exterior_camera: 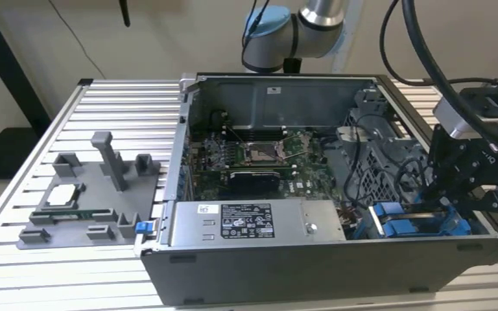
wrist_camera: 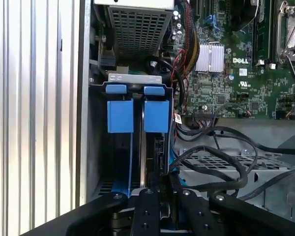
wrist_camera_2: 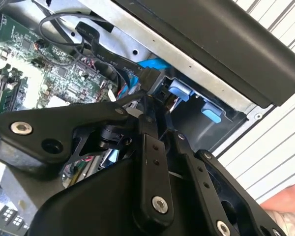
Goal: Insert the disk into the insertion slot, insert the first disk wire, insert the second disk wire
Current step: 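Insert the first disk wire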
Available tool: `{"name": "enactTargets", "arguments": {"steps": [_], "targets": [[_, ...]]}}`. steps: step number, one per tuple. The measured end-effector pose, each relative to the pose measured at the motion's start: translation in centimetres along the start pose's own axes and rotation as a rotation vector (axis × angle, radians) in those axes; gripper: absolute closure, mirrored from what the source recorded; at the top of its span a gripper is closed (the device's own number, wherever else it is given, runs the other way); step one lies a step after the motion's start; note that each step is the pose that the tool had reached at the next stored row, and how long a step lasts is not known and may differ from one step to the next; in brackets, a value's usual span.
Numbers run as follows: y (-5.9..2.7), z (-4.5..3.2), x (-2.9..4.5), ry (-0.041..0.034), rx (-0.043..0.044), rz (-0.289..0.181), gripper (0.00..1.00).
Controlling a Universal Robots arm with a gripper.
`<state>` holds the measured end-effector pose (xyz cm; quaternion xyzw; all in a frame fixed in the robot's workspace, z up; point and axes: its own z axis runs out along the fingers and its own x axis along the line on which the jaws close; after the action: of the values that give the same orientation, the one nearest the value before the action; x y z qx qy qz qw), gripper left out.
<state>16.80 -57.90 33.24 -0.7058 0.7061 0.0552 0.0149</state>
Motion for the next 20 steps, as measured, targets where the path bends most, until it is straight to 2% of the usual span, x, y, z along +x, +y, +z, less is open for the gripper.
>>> {"name": "enactTargets", "arguments": {"steps": [4,6,15,16,20], "targets": [[0.00,-0.01,0.00,-0.0002,0.0000,0.000,0.00],[0.02,-0.34,-0.04,-0.0008,-0.0001,0.000,0.00],[0.24,-4.12,-0.41,-0.0002,-0.0001,0.000,0.00],[0.25,-4.32,-0.44,0.0000,-0.0001,0.000,0.00],[0.24,-4.35,-0.43,-0.0002,-0.0002,0.001,0.00]]}}
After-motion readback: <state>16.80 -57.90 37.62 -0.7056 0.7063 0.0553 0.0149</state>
